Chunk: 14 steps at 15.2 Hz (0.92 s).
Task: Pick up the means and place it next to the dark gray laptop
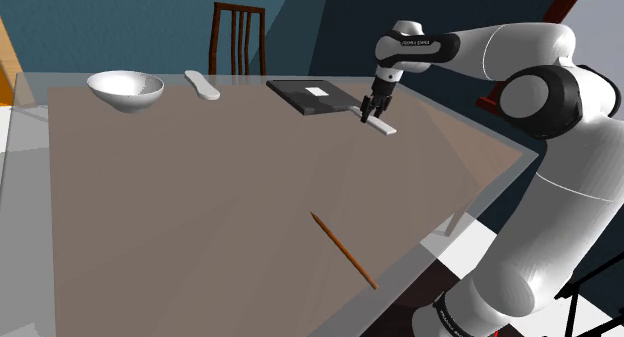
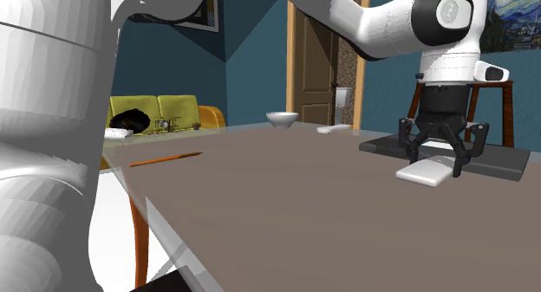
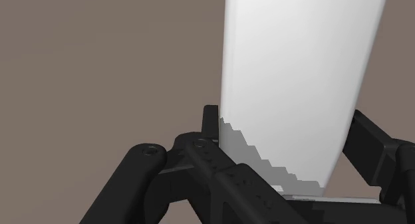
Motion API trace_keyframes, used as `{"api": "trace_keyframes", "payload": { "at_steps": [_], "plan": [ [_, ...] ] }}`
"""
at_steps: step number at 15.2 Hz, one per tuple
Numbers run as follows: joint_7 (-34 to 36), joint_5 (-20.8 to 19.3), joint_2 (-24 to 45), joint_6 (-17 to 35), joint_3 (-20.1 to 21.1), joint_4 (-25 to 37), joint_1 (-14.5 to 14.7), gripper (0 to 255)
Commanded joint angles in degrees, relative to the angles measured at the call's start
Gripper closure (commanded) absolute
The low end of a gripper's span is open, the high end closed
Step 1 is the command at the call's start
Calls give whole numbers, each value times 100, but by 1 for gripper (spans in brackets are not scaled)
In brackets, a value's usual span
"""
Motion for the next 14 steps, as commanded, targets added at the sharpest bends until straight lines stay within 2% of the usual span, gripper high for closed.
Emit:
{"api": "trace_keyframes", "payload": {
  "at_steps": [1, 7, 8, 13, 14],
  "plan": [
    [-1, 1, 1, 83, 1, -77, 1, 255],
    [-1, 1, 1, 82, 1, -76, 1, 255],
    [-1, 1, 1, 82, 1, -77, 1, 0],
    [0, 1, 1, 82, 1, -77, 1, 0],
    [3, -4, -18, -103, -1, 90, 0, 0]
  ]
}}
